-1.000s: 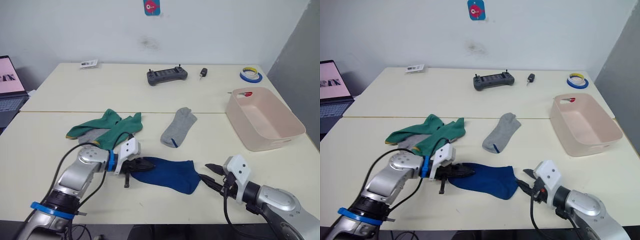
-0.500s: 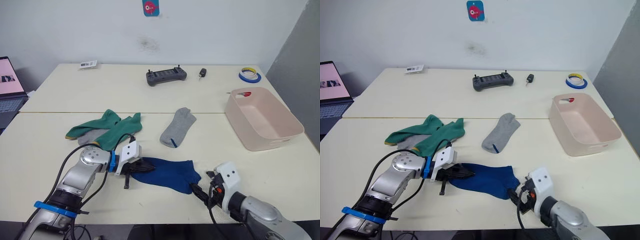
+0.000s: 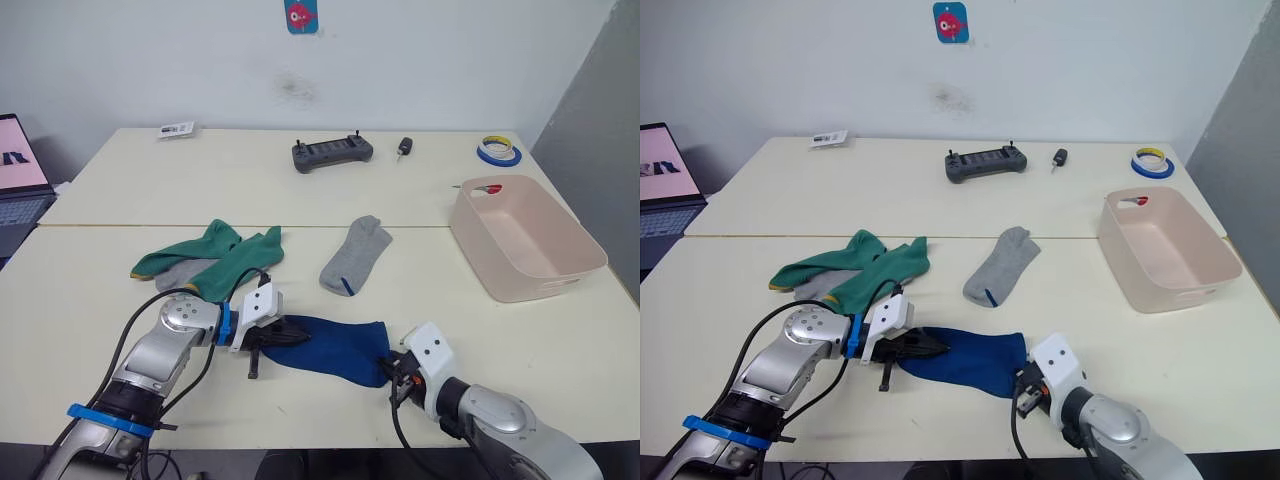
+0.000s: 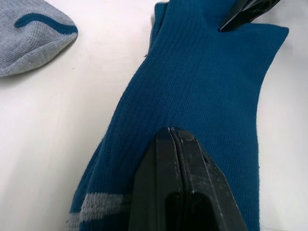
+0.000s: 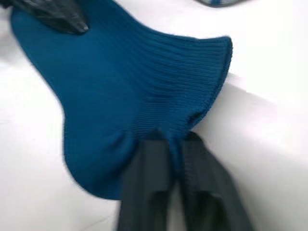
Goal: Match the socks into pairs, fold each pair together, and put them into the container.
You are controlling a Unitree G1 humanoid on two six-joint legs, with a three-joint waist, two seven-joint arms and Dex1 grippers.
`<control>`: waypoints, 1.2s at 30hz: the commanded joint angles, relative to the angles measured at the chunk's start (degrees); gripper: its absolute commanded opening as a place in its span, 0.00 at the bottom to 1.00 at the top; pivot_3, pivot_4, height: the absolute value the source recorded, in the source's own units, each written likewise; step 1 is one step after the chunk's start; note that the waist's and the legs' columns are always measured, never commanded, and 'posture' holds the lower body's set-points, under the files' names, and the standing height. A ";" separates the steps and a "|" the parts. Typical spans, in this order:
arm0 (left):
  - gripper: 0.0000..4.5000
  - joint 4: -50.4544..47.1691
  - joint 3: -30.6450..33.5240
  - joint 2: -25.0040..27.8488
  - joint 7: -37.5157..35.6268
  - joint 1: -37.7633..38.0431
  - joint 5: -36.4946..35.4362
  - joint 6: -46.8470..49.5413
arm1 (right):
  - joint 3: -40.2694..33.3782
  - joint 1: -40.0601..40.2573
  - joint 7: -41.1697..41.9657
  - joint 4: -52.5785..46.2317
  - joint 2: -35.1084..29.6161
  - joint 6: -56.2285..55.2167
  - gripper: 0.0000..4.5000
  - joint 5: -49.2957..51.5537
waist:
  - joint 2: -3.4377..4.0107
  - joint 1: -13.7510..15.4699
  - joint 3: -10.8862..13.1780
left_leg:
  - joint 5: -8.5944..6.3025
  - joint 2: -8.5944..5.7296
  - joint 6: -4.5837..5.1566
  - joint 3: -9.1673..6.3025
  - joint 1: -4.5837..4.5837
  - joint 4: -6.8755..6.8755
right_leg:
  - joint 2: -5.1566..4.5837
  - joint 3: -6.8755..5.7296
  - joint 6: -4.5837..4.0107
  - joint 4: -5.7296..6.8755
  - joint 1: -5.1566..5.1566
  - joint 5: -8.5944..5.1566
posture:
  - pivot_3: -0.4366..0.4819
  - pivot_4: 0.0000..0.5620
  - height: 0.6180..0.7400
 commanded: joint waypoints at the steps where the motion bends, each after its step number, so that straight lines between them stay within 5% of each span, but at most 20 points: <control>1: 0.00 -1.39 -0.04 0.40 0.74 1.23 0.44 2.34 | -3.83 -0.61 2.43 0.29 -2.49 -0.59 0.01 0.84 | 0.00 0.07 0.00 | 0.00 -0.01 0.00 0.00 -0.01 0.00 | 0.00 -0.01 0.00 0.00 0.00 0.00 | 0.48 0.27 1.00; 17: 0.00 -7.91 -2.54 -3.91 5.34 -1.61 0.88 9.81 | -9.47 -12.34 20.44 8.20 -17.33 -3.34 0.01 5.42 | 0.02 0.20 0.14 | 0.00 -0.07 0.00 0.00 -0.10 0.01 | -0.01 -0.03 0.00 -0.06 -0.03 0.00 | 0.48 0.27 1.00; 36: 0.00 -6.44 -3.58 -1.78 6.79 1.62 3.46 7.99 | -5.70 -26.55 18.83 -0.47 -12.12 14.69 0.01 15.85 | 0.04 -0.05 0.13 | 0.00 -0.01 0.00 -0.04 -0.05 0.00 | -0.02 -0.03 -0.01 -0.05 0.01 0.00 | 0.48 0.27 1.00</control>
